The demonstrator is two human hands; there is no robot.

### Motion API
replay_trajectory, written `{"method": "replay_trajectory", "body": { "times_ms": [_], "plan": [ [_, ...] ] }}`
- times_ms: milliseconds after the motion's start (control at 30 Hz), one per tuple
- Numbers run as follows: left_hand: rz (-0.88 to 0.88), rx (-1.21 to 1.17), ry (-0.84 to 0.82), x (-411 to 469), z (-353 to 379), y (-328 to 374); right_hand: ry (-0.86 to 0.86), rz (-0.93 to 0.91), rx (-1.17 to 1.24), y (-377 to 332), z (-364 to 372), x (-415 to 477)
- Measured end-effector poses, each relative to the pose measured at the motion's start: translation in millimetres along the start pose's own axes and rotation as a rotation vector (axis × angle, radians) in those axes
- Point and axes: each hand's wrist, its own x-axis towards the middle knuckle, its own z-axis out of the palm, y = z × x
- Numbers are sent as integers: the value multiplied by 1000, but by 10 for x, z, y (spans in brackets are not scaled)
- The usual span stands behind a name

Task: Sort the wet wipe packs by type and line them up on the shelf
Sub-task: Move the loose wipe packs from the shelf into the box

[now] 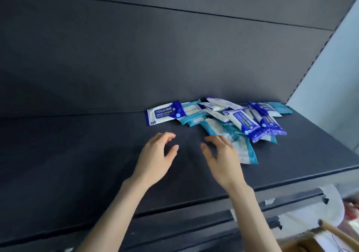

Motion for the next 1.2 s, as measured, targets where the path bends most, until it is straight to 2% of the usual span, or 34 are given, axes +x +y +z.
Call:
{"method": "replay_trajectory", "body": {
  "times_ms": [167, 300, 400, 500, 633, 733, 833, 900, 1067, 1200],
  "plan": [
    [-62, 146, 62, 715, 232, -182, 20, -42, -66, 190, 173, 725],
    [-147, 315, -43, 1129, 399, -325, 108, -87, -168, 317, 256, 1177],
    [-204, 416, -77, 1319, 430, -417, 29, -14, -251, 371, 264, 1409],
    [-176, 459, -46, 1452, 403, -496, -11, 47, -399, 490, 312, 1552],
    [-242, 466, -21, 1523, 388, -508, 97, -10, -412, 574, 317, 1599],
    [-272, 399, 30, 1558, 445, -446, 143, -75, -337, 554, 288, 1596],
    [-309, 147, 1, 1572, 503, -371, 129, -64, -109, 502, 196, 1583],
    [-341, -1, -49, 1577, 512, -336, 129, 1, -144, 504, 123, 1621],
    [-295, -190, -139, 1691, 498, -382, -104, 194, -434, 544, -10, 1870],
    [-294, -186, -227, 1783, 475, -447, -394, 269, -342, 555, -39, 2059]
  ]
}}
